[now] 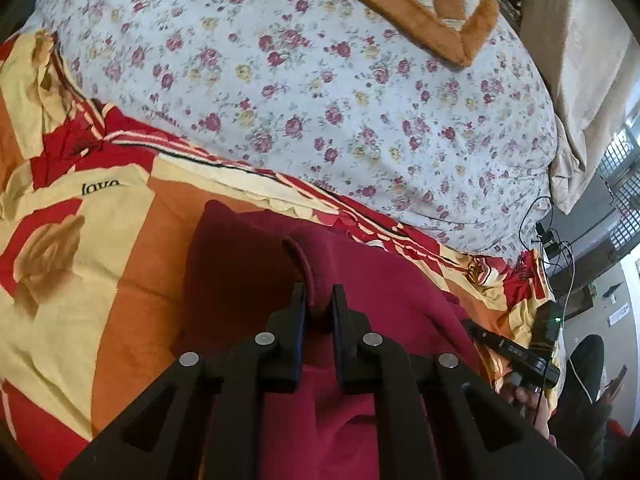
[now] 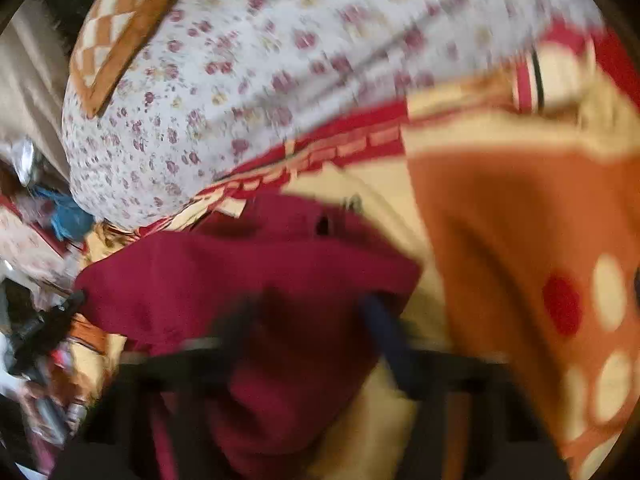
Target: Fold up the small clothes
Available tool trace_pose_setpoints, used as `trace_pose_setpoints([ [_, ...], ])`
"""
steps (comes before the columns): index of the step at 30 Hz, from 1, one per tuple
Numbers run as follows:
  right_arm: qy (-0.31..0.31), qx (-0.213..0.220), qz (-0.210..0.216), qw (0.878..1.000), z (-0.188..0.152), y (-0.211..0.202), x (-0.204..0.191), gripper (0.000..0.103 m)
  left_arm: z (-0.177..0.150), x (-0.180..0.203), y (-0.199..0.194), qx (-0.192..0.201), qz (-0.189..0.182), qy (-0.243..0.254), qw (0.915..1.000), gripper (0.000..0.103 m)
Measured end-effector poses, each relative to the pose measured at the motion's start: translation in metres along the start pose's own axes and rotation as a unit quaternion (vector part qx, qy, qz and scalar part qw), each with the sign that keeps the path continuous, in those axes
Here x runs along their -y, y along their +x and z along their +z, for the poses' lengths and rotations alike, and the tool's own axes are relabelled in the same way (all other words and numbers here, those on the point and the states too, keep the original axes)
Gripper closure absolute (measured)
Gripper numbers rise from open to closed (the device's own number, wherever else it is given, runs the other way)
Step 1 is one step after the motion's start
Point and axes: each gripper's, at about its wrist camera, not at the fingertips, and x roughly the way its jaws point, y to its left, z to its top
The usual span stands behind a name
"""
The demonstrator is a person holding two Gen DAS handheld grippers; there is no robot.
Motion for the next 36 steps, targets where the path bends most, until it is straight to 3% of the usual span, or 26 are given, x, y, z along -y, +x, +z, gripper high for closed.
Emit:
trace_pose_setpoints([
  [2, -0.033, 0.039, -0.027, 0.998, 0.008, -0.015, -0.009, 0.099, 0.002, -0.007, 0.004, -0.012, -0.005, -0.011, 0.9999, 0.102],
  [5, -0.054, 0.059, -0.041, 0.996, 0.020, -0.027, -0.011, 0.099, 0.001, -0.014, 0.018, -0.030, 0.007, -0.020, 0.9993, 0.102],
  [8, -0.041, 0.065, -0.084, 0.994, 0.028, -0.023, 0.000, 0.103, -0.003, -0.020, 0.034, -0.039, 0.020, -0.026, 0.9987, 0.102],
  [10, -0.015, 0.075, -0.086, 0.993, 0.030, -0.025, 0.013, 0.102, -0.006, -0.025, 0.040, -0.043, 0.029, -0.034, 0.9981, 0.102],
  [11, 0.004, 0.069, -0.074, 0.995, 0.029, -0.028, 0.020, 0.096, -0.007, -0.028, 0.041, -0.045, 0.030, -0.038, 0.9978, 0.102],
  [13, 0.030, 0.034, -0.026, 0.999, 0.020, -0.033, 0.025, 0.069, -0.008, -0.031, 0.041, -0.046, 0.027, -0.039, 0.9978, 0.102],
  [14, 0.037, 0.010, -0.002, 0.999, 0.011, -0.033, 0.023, 0.036, -0.007, -0.033, 0.041, -0.046, 0.026, -0.041, 0.9978, 0.102],
  [15, 0.037, -0.002, 0.011, 0.999, 0.002, -0.033, 0.018, 0.025, -0.007, -0.033, 0.041, -0.046, 0.024, -0.043, 0.9977, 0.102],
  [19, 0.020, -0.049, 0.059, 0.997, -0.030, -0.014, 0.000, 0.028, -0.008, -0.031, 0.043, -0.045, 0.030, -0.044, 0.9975, 0.102],
  [20, 0.006, -0.063, 0.063, 0.996, -0.036, -0.006, -0.006, 0.045, -0.008, -0.029, 0.041, -0.046, 0.029, -0.042, 0.9976, 0.102],
  [21, -0.022, -0.071, 0.041, 0.996, -0.041, -0.001, -0.015, 0.082, -0.008, -0.027, 0.038, -0.047, 0.027, -0.040, 0.9977, 0.102],
  [22, -0.071, -0.067, -0.013, 0.995, -0.043, -0.003, -0.025, 0.090, -0.007, -0.024, 0.034, -0.047, 0.022, -0.034, 0.9981, 0.102],
  [24, -0.085, -0.055, -0.009, 0.995, -0.040, -0.018, -0.025, 0.094, -0.007, -0.020, 0.026, -0.045, 0.014, -0.022, 0.9986, 0.102],
  [26, -0.084, -0.047, -0.020, 0.995, -0.037, -0.032, -0.016, 0.094, -0.011, -0.018, 0.028, -0.052, 0.012, -0.012, 0.9985, 0.102],
  [28, -0.081, -0.079, -0.015, 0.993, -0.041, -0.024, -0.006, 0.093, -0.016, -0.016, 0.037, -0.066, 0.024, -0.003, 0.9976, 0.102],
  [29, -0.077, -0.088, -0.018, 0.993, -0.043, -0.021, -0.002, 0.087, -0.019, -0.017, 0.042, -0.071, 0.030, -0.003, 0.9970, 0.102],
  [30, -0.057, -0.083, -0.015, 0.995, -0.042, -0.022, 0.007, 0.071, -0.021, -0.020, 0.045, -0.075, 0.033, -0.008, 0.9966, 0.102],
  [33, 0.046, -0.033, 0.038, 0.998, -0.027, -0.035, 0.034, 0.044, -0.020, -0.027, 0.046, -0.076, 0.023, -0.027, 0.9965, 0.102],
  [36, 0.083, -0.004, 0.045, 0.996, -0.011, -0.028, 0.043, 0.039, -0.015, -0.026, 0.046, -0.075, 0.020, -0.032, 0.9965, 0.102],
])
